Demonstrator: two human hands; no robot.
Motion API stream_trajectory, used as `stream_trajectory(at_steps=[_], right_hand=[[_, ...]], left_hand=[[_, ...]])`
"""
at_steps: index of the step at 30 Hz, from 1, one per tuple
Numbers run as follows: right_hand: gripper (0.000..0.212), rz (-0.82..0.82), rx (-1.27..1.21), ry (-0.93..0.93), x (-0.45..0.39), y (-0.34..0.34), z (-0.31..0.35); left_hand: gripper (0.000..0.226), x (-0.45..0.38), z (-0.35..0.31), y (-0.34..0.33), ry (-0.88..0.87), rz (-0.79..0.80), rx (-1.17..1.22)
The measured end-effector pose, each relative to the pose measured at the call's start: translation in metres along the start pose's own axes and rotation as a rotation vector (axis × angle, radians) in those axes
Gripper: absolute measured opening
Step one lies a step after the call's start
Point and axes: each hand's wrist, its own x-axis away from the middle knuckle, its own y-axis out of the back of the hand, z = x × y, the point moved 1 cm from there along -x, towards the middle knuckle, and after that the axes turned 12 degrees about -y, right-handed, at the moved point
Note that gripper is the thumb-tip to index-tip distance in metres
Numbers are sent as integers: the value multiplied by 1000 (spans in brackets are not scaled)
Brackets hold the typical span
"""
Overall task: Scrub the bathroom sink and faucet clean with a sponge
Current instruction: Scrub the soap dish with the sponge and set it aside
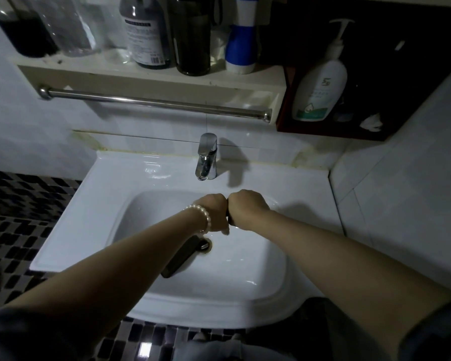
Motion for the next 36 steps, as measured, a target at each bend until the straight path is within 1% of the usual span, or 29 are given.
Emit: stream_trajectory(at_steps=[2,3,5,6,8,10,12,14,15,17,18,27,31,36], right_hand=[[16,-94,68,77,1,0,-1],[20,-137,84,120,1,-1,-2],[39,-204,118,199,0,0,-4],[42,-242,135,237,-1,1,-5],[34,-294,166,295,-3,4,-8],[25,-308,151,334,-2,8,-8],[22,-302,137,347,-3,12,-10],[18,-349,104,379,0,21,-8],[16,-417,78,416,1,24,-8],[30,-531,56,489,6,29,-7],[34,-551,53,488,8,31,-6],[36,-504,-11,520,9,27,1],[37,-468,-26,516,10,23,2],[36,-475,-25,507,11,18,6]], left_hand=[[26,2,-3,0,66,-29,104],[21,3,-5,2,101,-25,169],[13,4,-7,3,162,0,356],[12,6,-7,4,179,23,458],[16,11,-6,7,194,64,605],[22,15,-7,12,209,87,702],[25,19,-9,15,228,99,796],[28,21,-11,18,240,106,866],[30,22,-11,19,249,107,891],[33,22,-12,20,264,108,933],[33,23,-12,20,271,106,950],[35,27,-9,15,301,110,1009],[32,29,-7,11,321,110,1021],[35,32,-6,6,341,108,1035]])
